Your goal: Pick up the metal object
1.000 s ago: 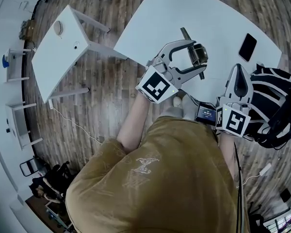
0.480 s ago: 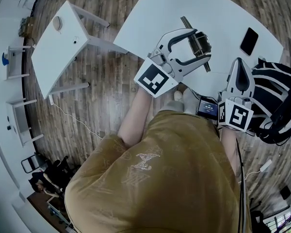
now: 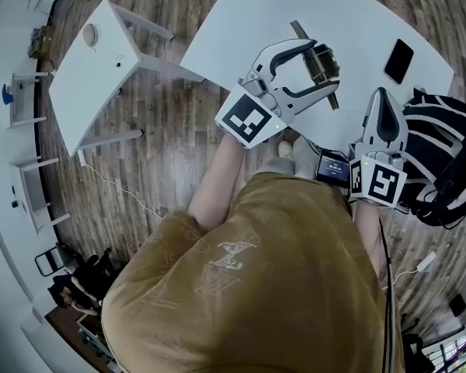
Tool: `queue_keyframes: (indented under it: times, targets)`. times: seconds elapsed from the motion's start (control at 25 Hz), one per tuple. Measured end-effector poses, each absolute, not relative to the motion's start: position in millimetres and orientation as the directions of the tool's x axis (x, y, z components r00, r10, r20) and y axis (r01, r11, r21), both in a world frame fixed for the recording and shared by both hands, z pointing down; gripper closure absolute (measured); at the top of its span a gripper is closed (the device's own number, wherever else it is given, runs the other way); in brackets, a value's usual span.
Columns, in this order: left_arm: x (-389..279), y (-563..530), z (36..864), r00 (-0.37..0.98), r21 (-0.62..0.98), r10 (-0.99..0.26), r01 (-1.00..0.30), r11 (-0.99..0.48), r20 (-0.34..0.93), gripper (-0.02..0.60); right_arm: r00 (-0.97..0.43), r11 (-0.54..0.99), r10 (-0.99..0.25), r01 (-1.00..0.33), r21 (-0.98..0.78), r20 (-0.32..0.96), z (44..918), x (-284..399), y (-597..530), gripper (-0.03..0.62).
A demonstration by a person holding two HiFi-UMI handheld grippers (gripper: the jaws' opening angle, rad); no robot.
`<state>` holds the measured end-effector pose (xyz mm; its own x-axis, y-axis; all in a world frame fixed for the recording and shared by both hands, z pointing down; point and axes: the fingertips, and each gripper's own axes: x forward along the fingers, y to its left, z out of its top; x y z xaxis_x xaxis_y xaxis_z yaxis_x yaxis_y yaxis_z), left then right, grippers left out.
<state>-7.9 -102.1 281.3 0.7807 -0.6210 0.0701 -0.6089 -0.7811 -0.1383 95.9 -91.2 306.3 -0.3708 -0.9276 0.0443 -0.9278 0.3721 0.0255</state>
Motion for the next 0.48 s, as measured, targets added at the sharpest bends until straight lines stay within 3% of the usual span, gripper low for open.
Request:
queue_keyframes:
  times: [0.48]
  targets:
    - [-7.3, -106.0, 284.7, 0.78, -0.091, -0.622, -0.616, -0.782, 0.064, 0.287, -0.373, 0.374, -0.926, -0.928, 0.003, 0.061, 314.4, 101.2, -91.5, 0.586]
